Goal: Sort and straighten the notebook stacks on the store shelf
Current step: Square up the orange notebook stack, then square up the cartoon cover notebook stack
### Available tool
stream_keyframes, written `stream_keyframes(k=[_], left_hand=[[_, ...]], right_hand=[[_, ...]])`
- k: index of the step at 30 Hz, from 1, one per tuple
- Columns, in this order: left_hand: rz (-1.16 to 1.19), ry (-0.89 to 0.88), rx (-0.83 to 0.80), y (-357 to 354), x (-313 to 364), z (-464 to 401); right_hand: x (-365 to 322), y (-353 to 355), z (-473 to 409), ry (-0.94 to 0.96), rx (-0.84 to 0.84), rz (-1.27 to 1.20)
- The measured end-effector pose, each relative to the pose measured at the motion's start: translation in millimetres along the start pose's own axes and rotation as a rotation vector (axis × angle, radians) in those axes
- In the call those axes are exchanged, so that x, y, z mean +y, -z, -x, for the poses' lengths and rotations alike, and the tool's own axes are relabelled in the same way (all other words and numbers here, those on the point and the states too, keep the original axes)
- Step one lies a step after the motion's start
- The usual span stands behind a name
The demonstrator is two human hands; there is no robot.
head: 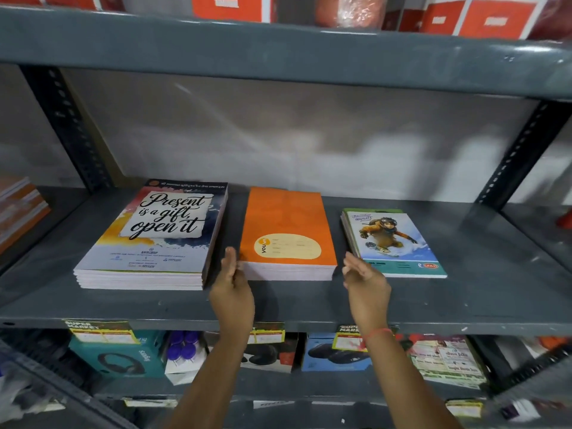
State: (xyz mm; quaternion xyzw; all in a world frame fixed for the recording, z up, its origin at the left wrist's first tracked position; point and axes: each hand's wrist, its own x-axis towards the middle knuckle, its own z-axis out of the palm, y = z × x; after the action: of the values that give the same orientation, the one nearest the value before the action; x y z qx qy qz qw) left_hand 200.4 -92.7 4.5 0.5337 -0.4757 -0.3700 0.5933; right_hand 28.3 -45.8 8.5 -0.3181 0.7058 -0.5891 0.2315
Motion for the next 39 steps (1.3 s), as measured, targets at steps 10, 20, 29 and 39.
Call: stream_keyframes(k=[10,20,29,39], left_hand=[[-0.025,-0.015,-0.572,-126.4,23.5,95.5],[0.186,0.362,-0.394,-193.6,-4.4,83.7],[0.115,0.297,-0.481,-172.0,7.2,88.7],[0.052,0.256,-0.434,-174.6,9.8,92.3]], right_hand=[[27.4,135.3,-77.4,-0.052,0.22,-0.043],[53.4,149.6,-104.9,-0.126,-0.265,-0.1],[64.1,179.7,-119.1,-0.043,-0.53,-0.275],[62.8,176.3,-117.7,-0.09,-0.467,-0.236]])
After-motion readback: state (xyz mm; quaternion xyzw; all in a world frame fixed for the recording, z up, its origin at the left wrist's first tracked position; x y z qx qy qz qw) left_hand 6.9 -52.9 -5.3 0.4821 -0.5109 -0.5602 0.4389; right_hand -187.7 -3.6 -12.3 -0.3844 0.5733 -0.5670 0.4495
